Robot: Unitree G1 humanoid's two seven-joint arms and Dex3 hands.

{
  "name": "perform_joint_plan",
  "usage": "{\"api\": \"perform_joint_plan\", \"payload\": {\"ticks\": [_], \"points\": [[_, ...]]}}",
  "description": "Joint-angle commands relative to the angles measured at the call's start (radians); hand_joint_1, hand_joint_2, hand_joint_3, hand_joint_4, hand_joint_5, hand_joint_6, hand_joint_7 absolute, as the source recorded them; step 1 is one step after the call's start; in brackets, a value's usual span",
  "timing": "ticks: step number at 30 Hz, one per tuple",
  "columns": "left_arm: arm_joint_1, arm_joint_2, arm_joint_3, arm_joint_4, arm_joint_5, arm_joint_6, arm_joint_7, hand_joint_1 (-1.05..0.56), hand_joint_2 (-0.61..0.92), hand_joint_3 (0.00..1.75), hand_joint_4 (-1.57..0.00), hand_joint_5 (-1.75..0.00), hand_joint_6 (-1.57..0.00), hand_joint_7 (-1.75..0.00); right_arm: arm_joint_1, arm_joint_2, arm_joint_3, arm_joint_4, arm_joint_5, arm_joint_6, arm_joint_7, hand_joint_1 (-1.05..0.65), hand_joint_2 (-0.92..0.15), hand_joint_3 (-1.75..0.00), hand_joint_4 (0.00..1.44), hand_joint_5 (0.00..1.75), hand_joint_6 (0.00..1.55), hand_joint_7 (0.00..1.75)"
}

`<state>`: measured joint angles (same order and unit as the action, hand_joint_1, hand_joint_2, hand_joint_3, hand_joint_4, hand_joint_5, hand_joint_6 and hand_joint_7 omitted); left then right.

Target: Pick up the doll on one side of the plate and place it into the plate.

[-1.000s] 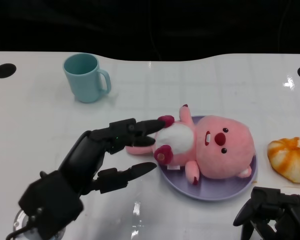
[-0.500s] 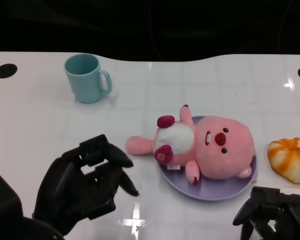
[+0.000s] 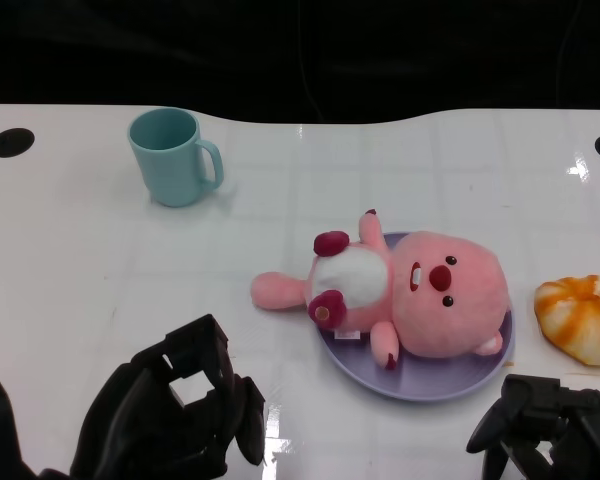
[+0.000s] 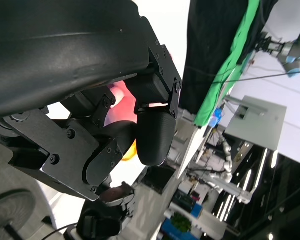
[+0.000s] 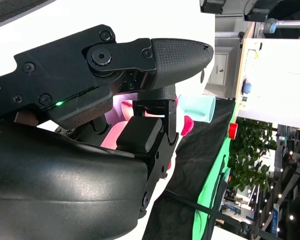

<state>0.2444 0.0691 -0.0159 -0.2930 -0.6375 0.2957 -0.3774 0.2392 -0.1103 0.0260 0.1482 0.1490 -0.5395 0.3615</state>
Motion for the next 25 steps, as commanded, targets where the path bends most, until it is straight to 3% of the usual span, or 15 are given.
{"api": "perform_joint_plan", "payload": {"ticks": [1, 25], "points": [[-0.008, 0.018, 0.015, 0.032, -0.005, -0.005, -0.051, -0.08, 0.38, 1.38, -0.98, -1.75, -0.88, -1.65, 0.001, -0.014, -0.018, 0.006, 0.009, -0.012, 0.003, -0.96, -0.92, -0.41, 0.95, 1.42, 0.94, 1.12], [-0.019, 0.033, 0.027, 0.073, 0.027, -0.014, -0.142, -0.11, 0.37, 1.4, -0.94, -1.69, -0.89, -1.56, 0.005, -0.015, -0.038, 0.016, 0.01, -0.032, 0.022, -0.95, -0.92, -0.42, 0.94, 1.42, 0.94, 1.11]]}}
